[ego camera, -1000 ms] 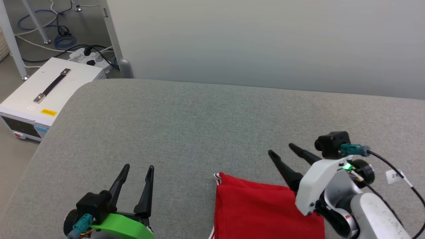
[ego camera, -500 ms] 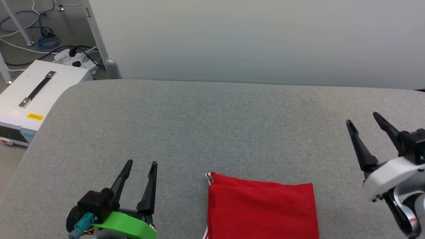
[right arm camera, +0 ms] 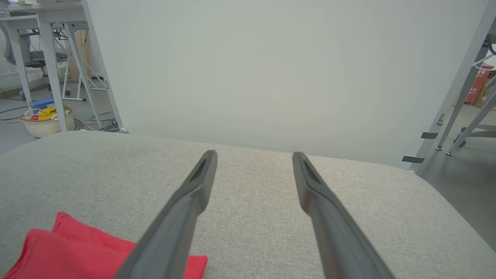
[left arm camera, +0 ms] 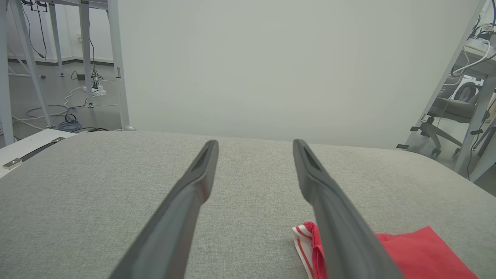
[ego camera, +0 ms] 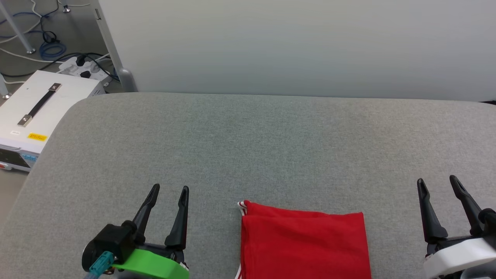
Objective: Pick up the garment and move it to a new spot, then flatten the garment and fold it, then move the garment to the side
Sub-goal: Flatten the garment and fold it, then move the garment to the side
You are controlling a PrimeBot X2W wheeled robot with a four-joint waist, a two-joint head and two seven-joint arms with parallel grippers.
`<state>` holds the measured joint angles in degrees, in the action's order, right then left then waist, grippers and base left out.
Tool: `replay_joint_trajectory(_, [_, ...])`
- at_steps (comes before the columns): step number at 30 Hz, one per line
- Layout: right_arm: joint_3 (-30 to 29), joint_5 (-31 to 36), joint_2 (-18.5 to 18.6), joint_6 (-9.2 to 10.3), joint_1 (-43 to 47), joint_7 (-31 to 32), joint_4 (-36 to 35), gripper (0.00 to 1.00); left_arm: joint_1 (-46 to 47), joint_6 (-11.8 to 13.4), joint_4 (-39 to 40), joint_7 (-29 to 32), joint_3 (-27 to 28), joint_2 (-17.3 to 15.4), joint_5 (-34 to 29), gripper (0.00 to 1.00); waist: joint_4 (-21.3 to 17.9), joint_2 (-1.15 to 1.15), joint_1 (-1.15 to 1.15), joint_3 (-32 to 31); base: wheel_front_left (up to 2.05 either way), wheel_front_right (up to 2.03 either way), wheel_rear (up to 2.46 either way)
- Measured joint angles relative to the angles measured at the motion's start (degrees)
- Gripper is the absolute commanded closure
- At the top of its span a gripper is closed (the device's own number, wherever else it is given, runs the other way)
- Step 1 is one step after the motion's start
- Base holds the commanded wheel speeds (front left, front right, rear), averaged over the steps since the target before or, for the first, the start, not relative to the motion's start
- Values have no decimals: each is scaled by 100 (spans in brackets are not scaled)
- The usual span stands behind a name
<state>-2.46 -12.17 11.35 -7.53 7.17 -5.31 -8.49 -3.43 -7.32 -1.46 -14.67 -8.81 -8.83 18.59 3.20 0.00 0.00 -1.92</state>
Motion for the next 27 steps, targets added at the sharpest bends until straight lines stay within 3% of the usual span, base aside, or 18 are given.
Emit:
replay_joint_trajectory(17, [68,43,-114,0,68,92,-69,0,4,0,15,0,-46,5,-57,0,45,0,0,138,0,0,0])
replay_joint_trajectory(27, [396,-169,-59,0,103,1521,147,0,33,0,-42,0,-134,3,-57,0,176,0,0,318,0,0,0])
